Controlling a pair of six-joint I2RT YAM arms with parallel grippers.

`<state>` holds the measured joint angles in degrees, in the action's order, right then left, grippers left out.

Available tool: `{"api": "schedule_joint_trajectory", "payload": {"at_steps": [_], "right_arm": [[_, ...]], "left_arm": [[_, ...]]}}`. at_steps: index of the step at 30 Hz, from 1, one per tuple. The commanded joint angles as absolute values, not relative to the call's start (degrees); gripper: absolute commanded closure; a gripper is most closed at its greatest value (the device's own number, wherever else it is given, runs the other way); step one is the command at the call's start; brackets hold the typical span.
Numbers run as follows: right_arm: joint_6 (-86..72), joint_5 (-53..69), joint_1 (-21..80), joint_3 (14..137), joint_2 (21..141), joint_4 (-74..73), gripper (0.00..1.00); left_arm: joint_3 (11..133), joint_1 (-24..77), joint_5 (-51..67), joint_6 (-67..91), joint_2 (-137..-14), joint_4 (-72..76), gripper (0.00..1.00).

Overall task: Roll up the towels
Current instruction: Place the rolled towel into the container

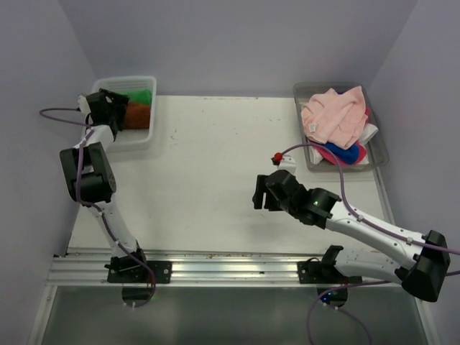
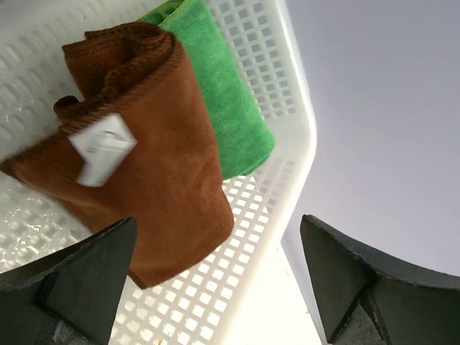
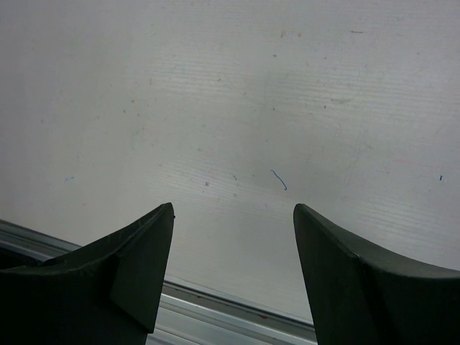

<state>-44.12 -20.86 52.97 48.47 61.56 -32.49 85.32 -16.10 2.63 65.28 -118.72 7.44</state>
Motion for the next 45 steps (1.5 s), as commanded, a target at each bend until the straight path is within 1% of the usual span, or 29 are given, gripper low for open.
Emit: {"api": "schedule_joint_trajectory", "payload": {"at_steps": [1,12,14,18,20,23,24,27,30,33,34,36,37,39,42,45], "right_arm": [[-44.3,-20.4,53.3,47.4,59.1,-30.9,0.29],[-44.0,-22.0,53.4,45.1,55.0,-31.4,0.29],[-43.5,-22.6,53.4,44.7,54.5,-31.5,0.29],[-43.4,-25.1,53.4,45.0,53.7,-32.6,0.28],[-43.8,-26.6,53.3,45.3,52.7,-33.2,0.28],[-44.1,-30.5,53.3,47.0,52.6,-35.7,0.27],[-43.9,-32.5,53.3,48.3,52.9,-36.4,0.27],[-41.8,-35.7,52.7,51.2,55.1,-38.6,0.25],[-38.7,-35.6,50.5,53.3,57.6,-38.6,0.24],[-36.5,-31.9,44.9,53.6,59.8,-37.3,0.24],[-35.9,-28.9,42.0,53.4,60.1,-36.5,0.24],[-35.5,-26.1,39.5,53.0,60.8,-34.6,0.24],[-35.2,-24.9,37.5,52.8,61.5,-34.1,0.24],[-35.1,-22.0,35.7,52.8,62.3,-33.0,0.24],[-35.3,-18.6,32.7,52.2,63.2,-31.8,0.24],[-36.4,-18.5,32.3,51.9,63.3,-32.3,0.23]], "left_arm": [[83.9,-16.5,0.4,60.9,-112.3,5.9,0.0],[76.5,-15.6,1.3,54.4,-100.9,1.0,0.0],[76.1,-14.3,1.5,51.9,-98.9,0.1,0.0],[75.6,-10.5,1.4,46.3,-95.3,-7.0,0.0],[74.9,-6.9,0.4,43.3,-92.5,-10.3,0.0],[71.1,-1.9,0.4,40.3,-88.2,-11.2,0.0],[70.5,-0.8,0.3,39.6,-87.3,-12.1,0.01],[69.7,7.8,-2.1,38.0,-84.4,-15.9,0.01],[69.1,11.3,-2.8,36.8,-82.3,-18.5,0.01],[69.1,17.6,-5.4,35.1,-81.2,-21.7,0.0],[69.2,19.3,-7.2,34.8,-81.1,-23.9,0.0],[69.4,23.1,-9.6,34.4,-81.3,-26.3,0.0],[69.3,27.2,-12.5,34.4,-81.5,-28.1,0.0],[68.6,33.2,-14.8,35.3,-81.6,-29.8,0.0],[66.8,38.5,-16.3,36.8,-81.8,-31.4,0.0],[64.4,41.0,-16.3,38.2,-81.3,-32.5,0.0]]}}
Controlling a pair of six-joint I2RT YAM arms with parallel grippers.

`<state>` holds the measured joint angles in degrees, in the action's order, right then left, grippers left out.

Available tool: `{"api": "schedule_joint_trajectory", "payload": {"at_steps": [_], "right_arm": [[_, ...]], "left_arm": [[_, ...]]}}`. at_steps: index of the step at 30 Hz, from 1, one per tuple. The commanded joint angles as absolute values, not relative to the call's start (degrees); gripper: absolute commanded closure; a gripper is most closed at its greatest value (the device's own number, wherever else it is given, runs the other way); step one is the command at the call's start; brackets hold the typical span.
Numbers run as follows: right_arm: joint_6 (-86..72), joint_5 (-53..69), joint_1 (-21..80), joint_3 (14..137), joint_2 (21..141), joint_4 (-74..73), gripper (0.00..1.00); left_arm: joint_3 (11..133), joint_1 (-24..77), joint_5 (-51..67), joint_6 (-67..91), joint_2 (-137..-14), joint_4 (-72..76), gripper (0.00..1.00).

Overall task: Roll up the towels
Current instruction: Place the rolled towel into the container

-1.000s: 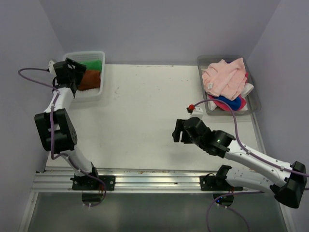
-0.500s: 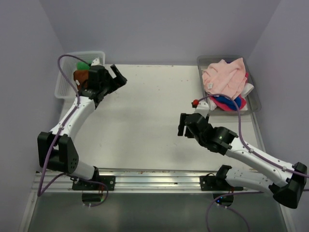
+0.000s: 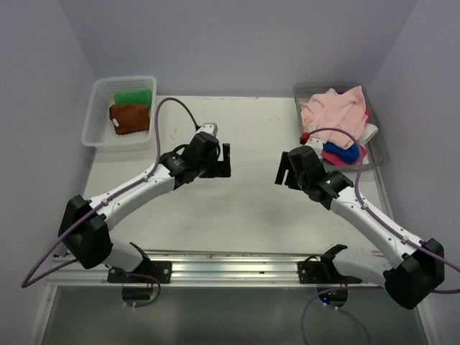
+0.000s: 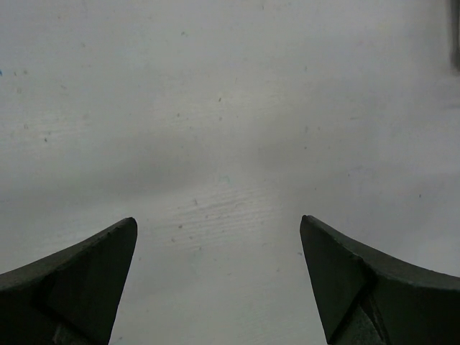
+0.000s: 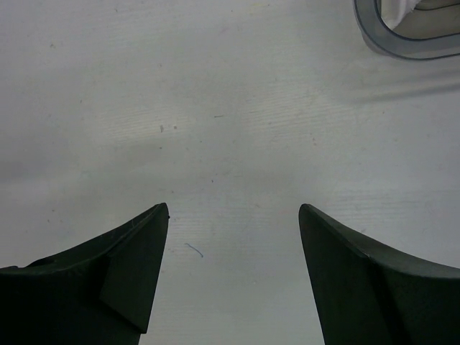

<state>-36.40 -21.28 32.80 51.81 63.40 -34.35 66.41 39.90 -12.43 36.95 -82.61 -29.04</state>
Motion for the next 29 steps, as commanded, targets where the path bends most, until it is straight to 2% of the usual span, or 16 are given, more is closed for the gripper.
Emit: {"api": "schedule_joint_trajectory", "payload": {"at_steps": [1,5,14,22,29], "right_arm": [[-37.3,-19.0,32.3,51.8,63.2,-32.9,0.22],[-38.5,-21.4,32.3,50.8,60.7,-34.9,0.18],[-39.4,-23.7,32.3,49.1,57.6,-37.1,0.17],[-39.8,-24.8,32.3,48.3,56.3,-37.9,0.17],[-40.1,-26.2,32.3,47.8,55.2,-37.9,0.17]], "left_arm": [[63.8,41.3,-16.5,38.5,-80.7,-33.0,0.0],[59.6,42.5,-17.0,39.4,-77.7,-32.5,0.0],[52.7,46.0,-11.9,34.3,-74.2,-23.7,0.0],[55.1,50.7,-17.7,30.2,-76.8,-23.1,0.0],[54.6,50.7,-11.7,30.1,-75.5,-17.8,0.0]]}}
